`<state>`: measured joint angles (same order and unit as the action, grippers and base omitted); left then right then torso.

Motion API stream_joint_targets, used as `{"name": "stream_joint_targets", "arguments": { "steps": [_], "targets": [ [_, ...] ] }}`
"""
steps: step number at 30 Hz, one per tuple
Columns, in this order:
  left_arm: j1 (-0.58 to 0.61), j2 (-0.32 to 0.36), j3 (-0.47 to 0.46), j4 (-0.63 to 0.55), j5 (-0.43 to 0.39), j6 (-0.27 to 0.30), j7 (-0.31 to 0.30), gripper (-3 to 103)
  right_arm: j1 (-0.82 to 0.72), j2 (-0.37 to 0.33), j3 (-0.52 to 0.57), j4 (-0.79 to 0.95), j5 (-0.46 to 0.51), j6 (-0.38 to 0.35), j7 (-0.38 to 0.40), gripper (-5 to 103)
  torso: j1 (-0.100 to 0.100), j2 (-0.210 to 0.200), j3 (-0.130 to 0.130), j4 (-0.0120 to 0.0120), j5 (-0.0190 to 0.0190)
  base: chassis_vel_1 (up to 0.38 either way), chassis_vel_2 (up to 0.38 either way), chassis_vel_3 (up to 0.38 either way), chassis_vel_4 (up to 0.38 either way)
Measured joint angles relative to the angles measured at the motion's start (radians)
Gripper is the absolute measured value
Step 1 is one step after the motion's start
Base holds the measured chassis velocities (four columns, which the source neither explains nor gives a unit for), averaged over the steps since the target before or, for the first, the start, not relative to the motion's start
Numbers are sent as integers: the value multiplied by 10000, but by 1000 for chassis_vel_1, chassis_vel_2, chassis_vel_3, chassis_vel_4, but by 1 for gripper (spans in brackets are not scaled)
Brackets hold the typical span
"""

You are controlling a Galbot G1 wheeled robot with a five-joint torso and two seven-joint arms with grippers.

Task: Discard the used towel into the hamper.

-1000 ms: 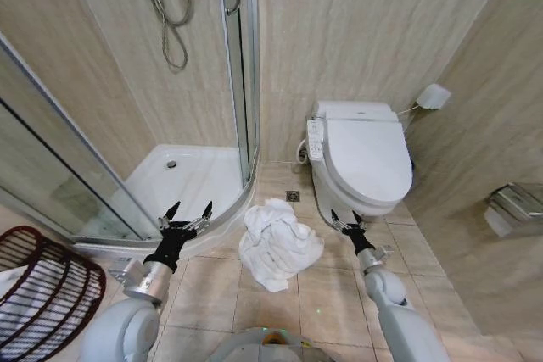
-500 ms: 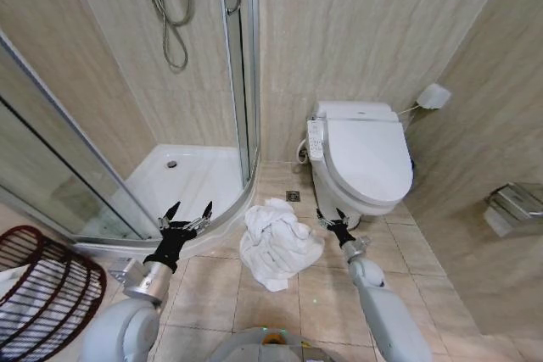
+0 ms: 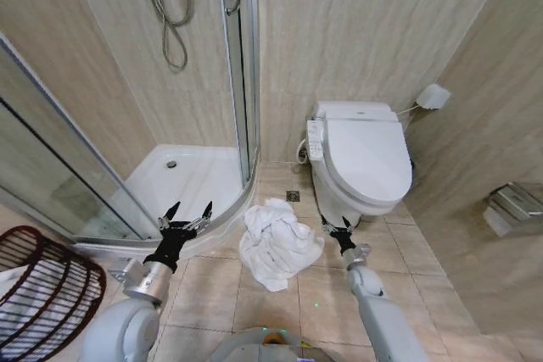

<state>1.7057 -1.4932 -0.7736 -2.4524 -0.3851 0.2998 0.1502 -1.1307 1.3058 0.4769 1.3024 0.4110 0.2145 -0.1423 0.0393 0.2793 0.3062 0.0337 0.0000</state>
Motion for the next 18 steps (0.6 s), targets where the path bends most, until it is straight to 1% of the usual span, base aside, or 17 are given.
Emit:
{"name": "stream_joint_targets", "arguments": {
  "steps": [5, 15, 18],
  "targets": [
    [0, 0, 0, 0, 0, 0, 0, 100, -49, -84, 36, -5, 70, 36, -17, 100, 0, 0, 0, 1, 0, 0, 0, 0, 0],
    [0, 0, 0, 0, 0, 0, 0, 100, -52, -280, 35, -194, 87, 224, -87, 100, 0, 0, 0, 2, 0, 51, 58, 64, 54],
    [0, 0, 0, 0, 0, 0, 0, 100, 10, -335, 33, -395, -46, 251, -90, 100, 0, 0, 0, 1, 1, 68, 66, 95, 80]
  ]
}}
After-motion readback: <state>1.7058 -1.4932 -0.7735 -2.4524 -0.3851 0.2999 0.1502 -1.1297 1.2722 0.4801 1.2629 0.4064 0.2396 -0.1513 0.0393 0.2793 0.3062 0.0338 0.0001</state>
